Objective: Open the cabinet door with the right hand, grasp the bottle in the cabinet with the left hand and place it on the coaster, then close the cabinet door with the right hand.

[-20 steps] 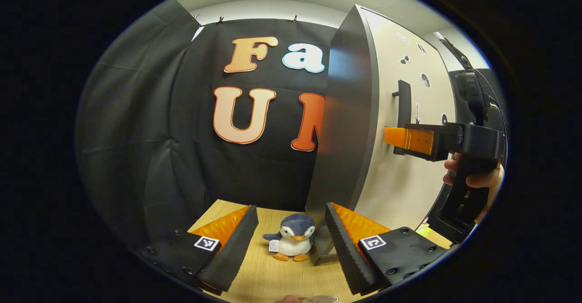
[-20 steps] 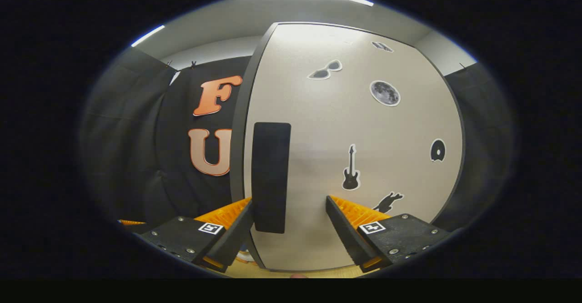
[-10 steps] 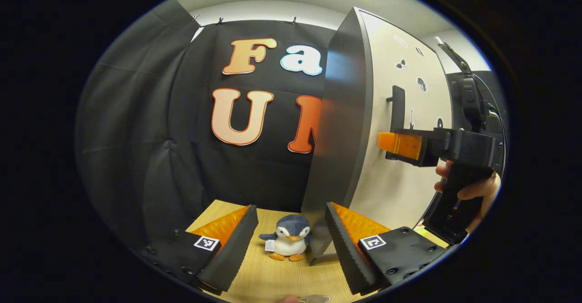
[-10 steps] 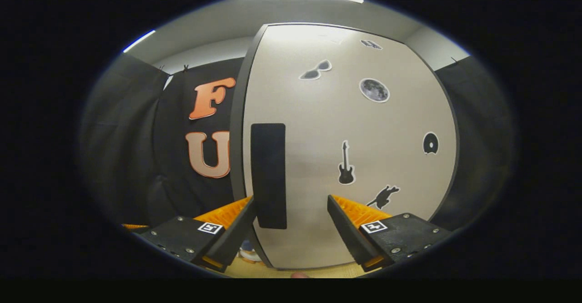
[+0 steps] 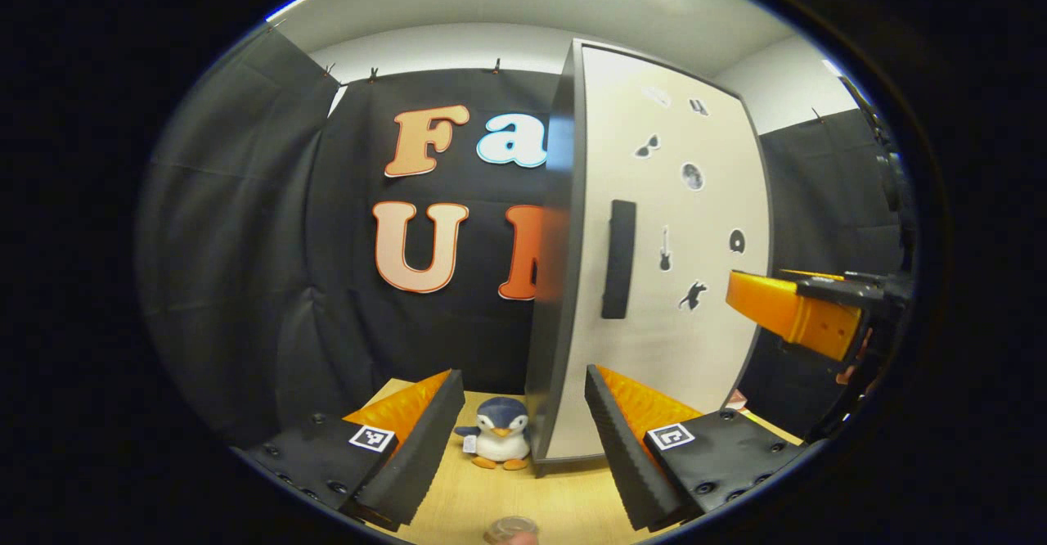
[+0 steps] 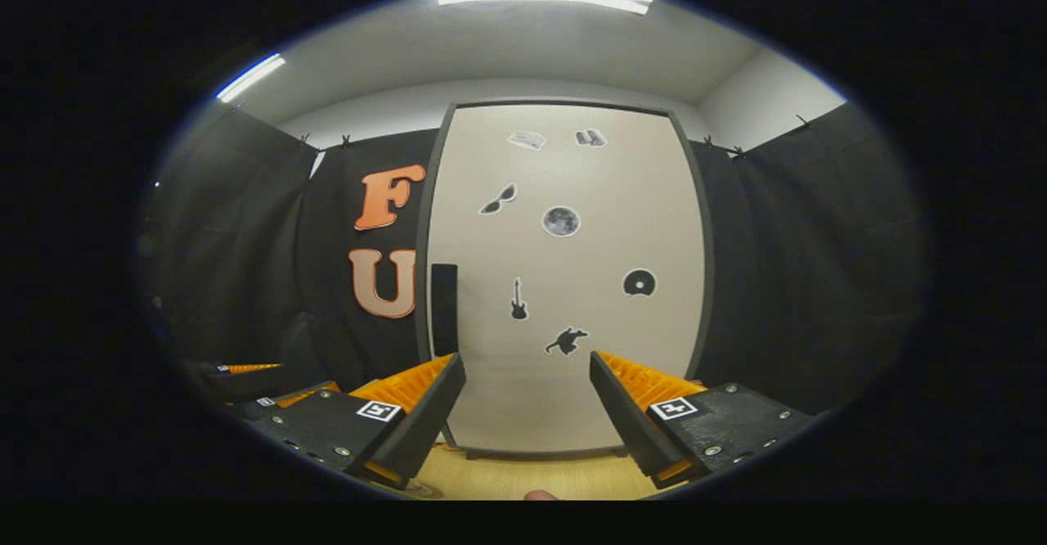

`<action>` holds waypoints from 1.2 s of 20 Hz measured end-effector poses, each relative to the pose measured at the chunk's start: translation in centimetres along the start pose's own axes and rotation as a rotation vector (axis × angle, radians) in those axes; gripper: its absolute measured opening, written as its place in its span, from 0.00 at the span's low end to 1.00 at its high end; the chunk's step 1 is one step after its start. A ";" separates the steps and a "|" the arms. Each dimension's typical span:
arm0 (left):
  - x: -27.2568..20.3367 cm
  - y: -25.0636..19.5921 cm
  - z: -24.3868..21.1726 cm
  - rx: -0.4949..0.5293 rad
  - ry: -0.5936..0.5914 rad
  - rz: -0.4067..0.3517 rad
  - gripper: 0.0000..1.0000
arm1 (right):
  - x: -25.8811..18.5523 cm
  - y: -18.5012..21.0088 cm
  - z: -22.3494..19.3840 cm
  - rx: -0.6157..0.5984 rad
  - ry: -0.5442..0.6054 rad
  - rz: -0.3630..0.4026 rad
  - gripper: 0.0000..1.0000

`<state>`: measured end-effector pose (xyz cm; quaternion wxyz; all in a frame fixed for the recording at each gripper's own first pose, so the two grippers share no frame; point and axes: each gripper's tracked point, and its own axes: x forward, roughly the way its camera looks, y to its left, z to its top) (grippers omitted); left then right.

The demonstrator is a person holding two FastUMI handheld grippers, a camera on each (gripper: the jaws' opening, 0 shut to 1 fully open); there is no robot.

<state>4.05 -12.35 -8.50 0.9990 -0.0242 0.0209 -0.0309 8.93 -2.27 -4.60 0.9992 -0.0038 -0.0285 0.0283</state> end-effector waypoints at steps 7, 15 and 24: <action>-4.8 -3.6 2.8 0.031 -0.029 0.025 0.94 | -7.3 -4.7 -0.3 0.022 0.010 -0.007 0.96; -8.2 -4.9 3.8 0.057 -0.050 0.047 0.94 | -9.9 -6.3 0.2 0.027 0.005 0.005 0.96; -9.1 -5.4 4.4 0.060 -0.061 0.041 0.94 | -10.4 -6.5 0.5 0.030 0.000 0.008 0.95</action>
